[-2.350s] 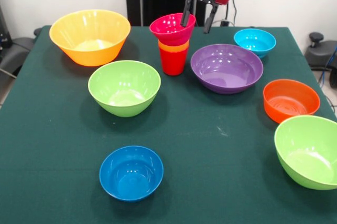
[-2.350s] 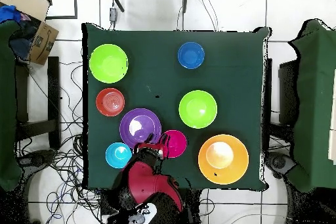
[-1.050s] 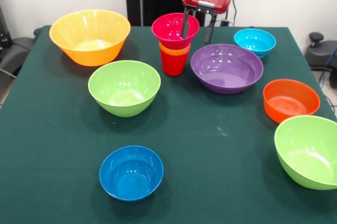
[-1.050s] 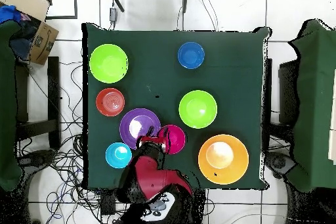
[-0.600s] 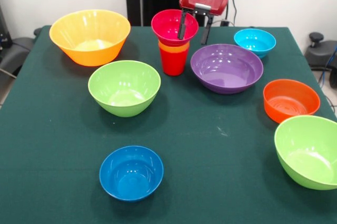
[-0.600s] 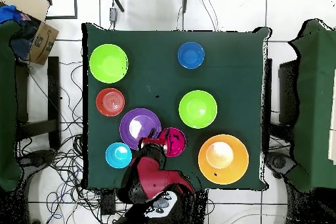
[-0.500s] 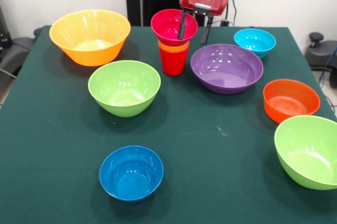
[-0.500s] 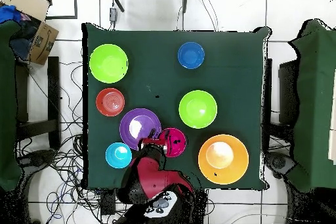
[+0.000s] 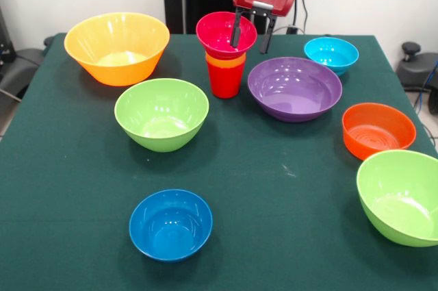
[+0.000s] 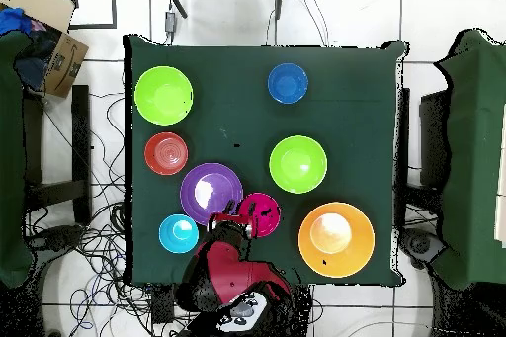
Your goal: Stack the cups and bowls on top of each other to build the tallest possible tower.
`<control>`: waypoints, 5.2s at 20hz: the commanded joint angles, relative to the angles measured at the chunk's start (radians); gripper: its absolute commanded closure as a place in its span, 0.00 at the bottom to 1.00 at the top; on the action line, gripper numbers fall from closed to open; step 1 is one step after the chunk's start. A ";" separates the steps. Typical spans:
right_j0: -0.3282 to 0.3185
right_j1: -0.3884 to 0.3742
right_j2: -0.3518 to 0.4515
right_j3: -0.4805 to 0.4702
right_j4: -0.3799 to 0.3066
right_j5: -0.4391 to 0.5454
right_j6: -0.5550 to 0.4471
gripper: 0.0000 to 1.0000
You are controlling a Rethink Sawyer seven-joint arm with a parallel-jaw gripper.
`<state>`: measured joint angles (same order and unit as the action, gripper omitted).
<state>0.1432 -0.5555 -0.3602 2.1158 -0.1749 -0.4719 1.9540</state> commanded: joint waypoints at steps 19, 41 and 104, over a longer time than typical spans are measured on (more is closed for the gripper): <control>-0.101 -0.280 0.229 0.067 -0.096 0.397 0.068 0.00; -0.104 -0.394 0.300 -0.121 -0.121 0.620 -0.023 0.00; 0.068 0.013 0.269 -0.115 0.147 -0.172 0.219 0.00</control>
<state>0.1687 -0.5555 -0.1773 2.0091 -0.1028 -0.6847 1.9933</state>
